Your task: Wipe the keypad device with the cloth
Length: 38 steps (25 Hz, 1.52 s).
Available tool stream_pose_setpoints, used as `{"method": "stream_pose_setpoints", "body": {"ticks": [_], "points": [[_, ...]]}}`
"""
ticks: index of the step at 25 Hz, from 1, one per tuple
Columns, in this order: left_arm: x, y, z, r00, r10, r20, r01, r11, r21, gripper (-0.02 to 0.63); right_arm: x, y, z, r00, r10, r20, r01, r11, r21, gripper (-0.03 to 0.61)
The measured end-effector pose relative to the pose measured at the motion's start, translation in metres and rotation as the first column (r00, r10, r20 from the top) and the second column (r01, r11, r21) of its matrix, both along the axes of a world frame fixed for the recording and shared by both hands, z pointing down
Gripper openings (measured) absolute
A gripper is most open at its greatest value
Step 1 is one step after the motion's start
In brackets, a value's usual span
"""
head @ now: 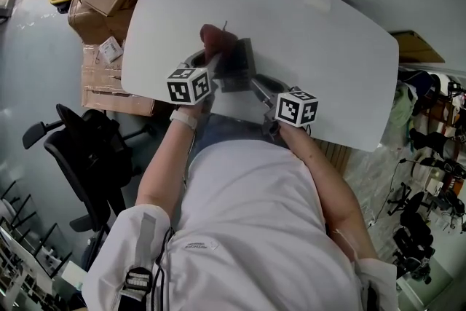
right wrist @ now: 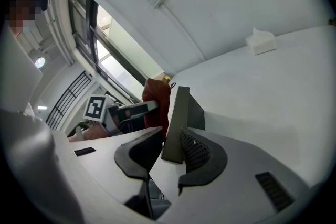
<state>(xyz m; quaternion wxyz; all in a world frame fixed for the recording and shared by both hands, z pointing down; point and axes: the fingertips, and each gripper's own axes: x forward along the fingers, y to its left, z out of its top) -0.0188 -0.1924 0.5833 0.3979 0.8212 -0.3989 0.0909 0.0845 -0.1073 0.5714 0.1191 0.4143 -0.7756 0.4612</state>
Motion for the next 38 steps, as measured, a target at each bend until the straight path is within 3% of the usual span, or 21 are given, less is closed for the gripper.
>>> {"method": "stream_pose_setpoints", "body": {"ticks": [4,9,21,28,38], "points": [[0.036,0.009,-0.028,0.993,0.088,-0.084,-0.085,0.995,0.043,0.077,-0.001,0.000,-0.001,1.000,-0.012,-0.010,0.012,1.000,0.003,0.114],[0.064,0.021,-0.016,0.983,0.174,-0.066,-0.172,0.985,0.029,0.077,-0.002,0.001,0.001,0.999,-0.035,-0.041,0.036,0.999,0.008,0.111],[0.039,0.022,0.019,0.996,0.081,-0.034,-0.082,0.996,-0.032,0.077,-0.003,0.001,0.002,0.998,-0.043,-0.054,0.043,0.999,0.000,0.110],[0.011,0.022,0.048,0.999,-0.006,0.034,0.009,0.997,-0.079,0.077,-0.004,0.002,0.002,0.997,-0.050,-0.062,0.050,0.999,-0.003,0.110],[-0.010,0.024,0.068,0.991,-0.024,0.132,0.039,0.994,-0.106,0.077,-0.002,0.000,0.000,0.997,-0.045,-0.069,0.046,0.999,0.004,0.110]]}}
